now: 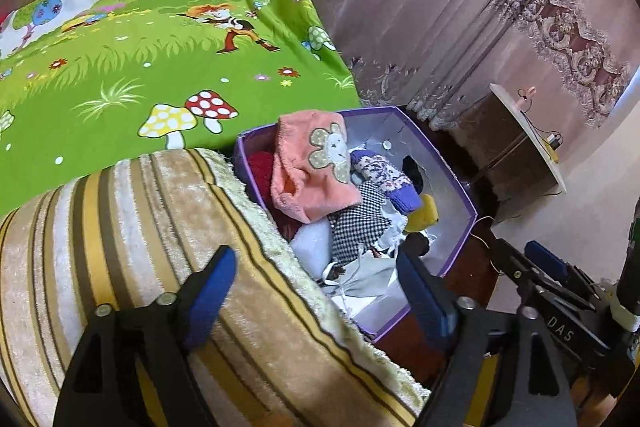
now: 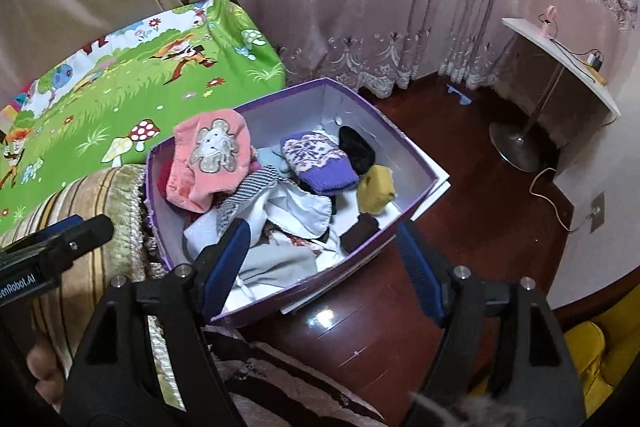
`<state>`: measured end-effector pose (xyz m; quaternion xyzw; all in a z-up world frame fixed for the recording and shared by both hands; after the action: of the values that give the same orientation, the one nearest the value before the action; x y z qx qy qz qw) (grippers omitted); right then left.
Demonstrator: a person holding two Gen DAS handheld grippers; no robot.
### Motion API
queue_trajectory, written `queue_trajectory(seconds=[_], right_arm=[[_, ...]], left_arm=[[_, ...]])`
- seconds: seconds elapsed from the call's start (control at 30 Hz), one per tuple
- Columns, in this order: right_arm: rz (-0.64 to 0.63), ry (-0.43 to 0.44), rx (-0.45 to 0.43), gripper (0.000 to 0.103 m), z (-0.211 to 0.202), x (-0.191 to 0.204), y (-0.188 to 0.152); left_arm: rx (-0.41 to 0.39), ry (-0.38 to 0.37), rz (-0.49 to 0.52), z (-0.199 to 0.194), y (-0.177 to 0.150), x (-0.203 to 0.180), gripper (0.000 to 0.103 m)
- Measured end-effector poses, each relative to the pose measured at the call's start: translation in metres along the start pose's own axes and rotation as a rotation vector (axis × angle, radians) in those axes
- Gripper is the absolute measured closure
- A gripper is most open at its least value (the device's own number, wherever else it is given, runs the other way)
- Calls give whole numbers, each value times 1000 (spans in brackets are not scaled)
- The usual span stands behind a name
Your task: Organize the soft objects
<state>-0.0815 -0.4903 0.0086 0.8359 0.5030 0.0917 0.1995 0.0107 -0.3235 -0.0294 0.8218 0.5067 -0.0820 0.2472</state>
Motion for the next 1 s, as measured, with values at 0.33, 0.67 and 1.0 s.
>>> queue_trajectory(seconds=[0.33,0.67,1.0], right_arm=[[-7,3,1,25,3,2,3],[-15,8,5,25,3,4,2],[-12,13,12,25,5,4,1]], left_arm=[[8,16,4,6,0,-3,12],[7,21,8,6,0,-3,12],[7,22,9,6,-1,-4,12]])
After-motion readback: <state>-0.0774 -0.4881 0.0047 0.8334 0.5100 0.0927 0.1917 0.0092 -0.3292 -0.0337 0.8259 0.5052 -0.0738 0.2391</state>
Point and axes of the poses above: each gripper's, at about its wrist camera, not at the fingertips, and z roughly the way its jaws point, x to its left, y to its top, the point moved 6 cm from there along z, roughly the way its jaws point, and after that the axes turned 14 degrees about x, right-handed, at the moved point
